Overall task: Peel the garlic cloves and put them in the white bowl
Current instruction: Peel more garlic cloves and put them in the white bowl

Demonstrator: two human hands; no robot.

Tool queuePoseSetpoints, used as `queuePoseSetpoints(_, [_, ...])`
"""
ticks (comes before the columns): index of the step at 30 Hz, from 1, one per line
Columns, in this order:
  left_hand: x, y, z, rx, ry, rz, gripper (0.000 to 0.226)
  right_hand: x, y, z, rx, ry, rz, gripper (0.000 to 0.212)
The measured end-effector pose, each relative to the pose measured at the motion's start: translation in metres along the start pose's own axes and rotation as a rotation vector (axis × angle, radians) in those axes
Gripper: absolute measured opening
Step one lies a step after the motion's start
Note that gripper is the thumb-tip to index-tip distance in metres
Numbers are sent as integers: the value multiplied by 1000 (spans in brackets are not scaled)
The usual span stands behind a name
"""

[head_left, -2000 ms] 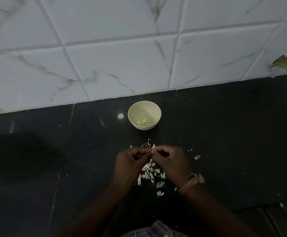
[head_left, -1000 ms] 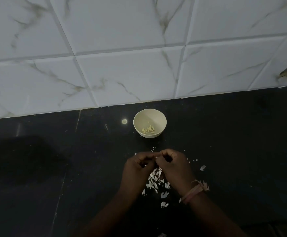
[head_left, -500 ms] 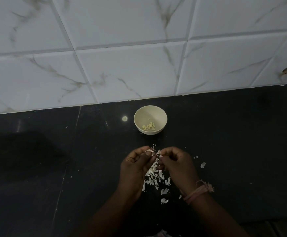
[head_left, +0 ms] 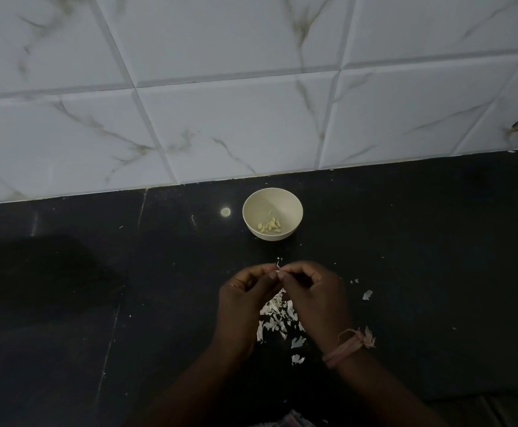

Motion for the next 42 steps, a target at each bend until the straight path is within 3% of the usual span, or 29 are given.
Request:
queuePoseSetpoints(8, [-1, 5, -2, 36, 136, 6, 14, 0, 2, 3, 221, -165, 8, 12])
queuePoseSetpoints(17, [-5, 3, -1, 48, 274, -60, 25, -4, 1, -3, -153, 128, -5, 25])
queuePoseSetpoints(27, [2, 12, 5, 162, 264, -80, 26, -10, 2, -15, -410, 389, -14, 13])
queuePoseSetpoints(29, [1, 12, 2, 154, 280, -92, 25, -11, 2, -18, -308, 244, 9, 15])
queuePoseSetpoints(32, [-3, 10, -3, 201, 275, -127, 28, -13, -5, -15, 166, -194, 68, 17])
queuePoseSetpoints(34, [-8, 11, -1, 340, 163, -145, 28, -15, -6, -18, 400, -364, 115, 11])
queuePoseSetpoints(37, [-5, 15, 4, 508, 68, -161, 25, -18, -8, -27, 594, -527, 201, 13])
queuePoseSetpoints(39, [-1, 16, 6, 513, 51, -157, 23, -18, -7, -29, 549, -490, 212, 11])
queuePoseSetpoints(42, [0, 16, 4, 323, 129, -145, 19, -17, -6, -24, 223, -267, 91, 13])
Point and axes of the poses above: each hand's wrist, its own y-axis towards the middle knuckle, its own x-axis out of the back of the hand, z = x × y, the point moved 2 cm from there along y, towards the middle knuckle, and after that the axes turned 12 degrees about x, right-handed, at the moved point
